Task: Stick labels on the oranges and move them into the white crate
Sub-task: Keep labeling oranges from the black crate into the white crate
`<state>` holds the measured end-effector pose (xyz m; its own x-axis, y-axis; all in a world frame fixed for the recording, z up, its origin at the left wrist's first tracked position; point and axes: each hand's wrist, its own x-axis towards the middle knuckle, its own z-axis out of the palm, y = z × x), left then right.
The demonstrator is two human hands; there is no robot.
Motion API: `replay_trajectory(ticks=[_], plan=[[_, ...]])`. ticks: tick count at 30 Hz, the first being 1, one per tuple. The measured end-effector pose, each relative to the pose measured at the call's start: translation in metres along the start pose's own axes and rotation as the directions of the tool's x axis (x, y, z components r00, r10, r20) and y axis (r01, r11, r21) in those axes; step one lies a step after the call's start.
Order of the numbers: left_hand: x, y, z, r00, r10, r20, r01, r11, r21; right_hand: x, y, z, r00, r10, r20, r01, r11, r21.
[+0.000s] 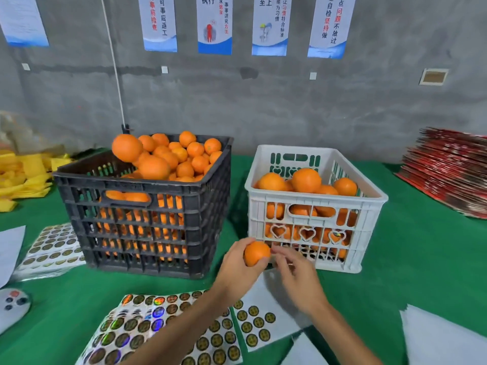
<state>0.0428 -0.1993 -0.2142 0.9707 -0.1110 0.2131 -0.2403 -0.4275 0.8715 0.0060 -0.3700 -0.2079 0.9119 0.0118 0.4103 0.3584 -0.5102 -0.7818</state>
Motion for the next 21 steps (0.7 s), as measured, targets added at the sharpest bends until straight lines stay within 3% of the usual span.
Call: replay_trajectory(ticks=[2, 6, 9, 13, 21], plan=[[-0.009, -0.02, 0.008, 0.996, -0.09, 0.022, 0.09, 0.996, -0.022, -0.017, 0.025, -0.002, 0.988, 0.063, 0.142, -0.053, 0.996, -0.069], [-0.021, -0.041, 0.015, 0.998, -0.059, -0.014, 0.058, 0.997, -0.057, -0.035, 0.048, 0.001, 0.919, 0.099, 0.381, -0.083, 0.995, -0.058], [-0.022, -0.045, 0.013, 0.997, -0.074, 0.0, 0.074, 0.994, -0.084, -0.037, 0.052, 0.003, 0.865, 0.081, 0.495, -0.01, 0.989, -0.145], [-0.023, -0.048, 0.013, 0.997, -0.077, 0.025, 0.079, 0.992, -0.101, -0.036, 0.057, 0.003, 0.829, 0.067, 0.555, 0.044, 0.982, -0.185], [-0.025, -0.051, 0.013, 0.998, -0.059, 0.027, 0.06, 0.996, -0.063, -0.036, 0.054, -0.004, 0.79, 0.077, 0.608, -0.038, 0.996, -0.077]])
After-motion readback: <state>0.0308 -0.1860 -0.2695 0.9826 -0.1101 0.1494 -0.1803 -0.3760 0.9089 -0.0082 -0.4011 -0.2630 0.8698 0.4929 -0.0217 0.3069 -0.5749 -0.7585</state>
